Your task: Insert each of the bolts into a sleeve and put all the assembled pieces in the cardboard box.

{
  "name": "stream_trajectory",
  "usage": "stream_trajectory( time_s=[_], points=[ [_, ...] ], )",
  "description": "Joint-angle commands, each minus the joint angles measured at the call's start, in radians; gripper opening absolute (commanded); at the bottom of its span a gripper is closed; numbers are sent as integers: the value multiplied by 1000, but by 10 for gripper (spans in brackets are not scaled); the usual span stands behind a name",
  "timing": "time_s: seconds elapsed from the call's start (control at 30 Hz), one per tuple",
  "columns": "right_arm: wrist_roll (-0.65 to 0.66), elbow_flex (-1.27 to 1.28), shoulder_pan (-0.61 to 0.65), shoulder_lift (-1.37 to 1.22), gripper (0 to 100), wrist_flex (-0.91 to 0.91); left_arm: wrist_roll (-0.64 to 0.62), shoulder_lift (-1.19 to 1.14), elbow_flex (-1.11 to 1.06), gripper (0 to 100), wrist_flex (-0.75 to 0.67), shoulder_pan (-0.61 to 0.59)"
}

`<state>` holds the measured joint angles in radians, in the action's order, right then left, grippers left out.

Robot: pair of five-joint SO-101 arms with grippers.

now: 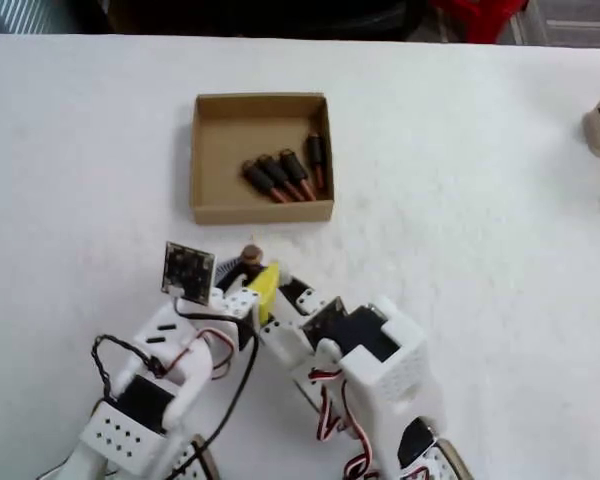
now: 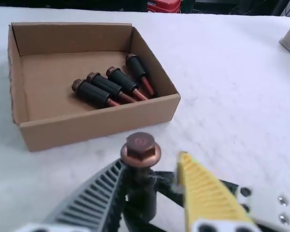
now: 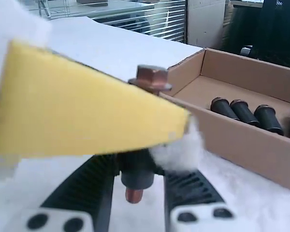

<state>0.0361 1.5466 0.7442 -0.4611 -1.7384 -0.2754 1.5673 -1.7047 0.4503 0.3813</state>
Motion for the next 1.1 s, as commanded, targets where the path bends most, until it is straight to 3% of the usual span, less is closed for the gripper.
stream_trajectory(
  time_s=[0.0,0.53,0.77,1.07],
  points=[
    [-9,-3,-15,44,18,-16,-8,18,6,331,23,13],
    [-9,-3,-15,44,18,-15,0,18,9,302,23,5],
    [-9,-3,-15,44,18,-15,0,18,6,302,25,-111],
    [-9,-3,-15,44,18,-15,-3,18,12,302,123,-120]
  ],
)
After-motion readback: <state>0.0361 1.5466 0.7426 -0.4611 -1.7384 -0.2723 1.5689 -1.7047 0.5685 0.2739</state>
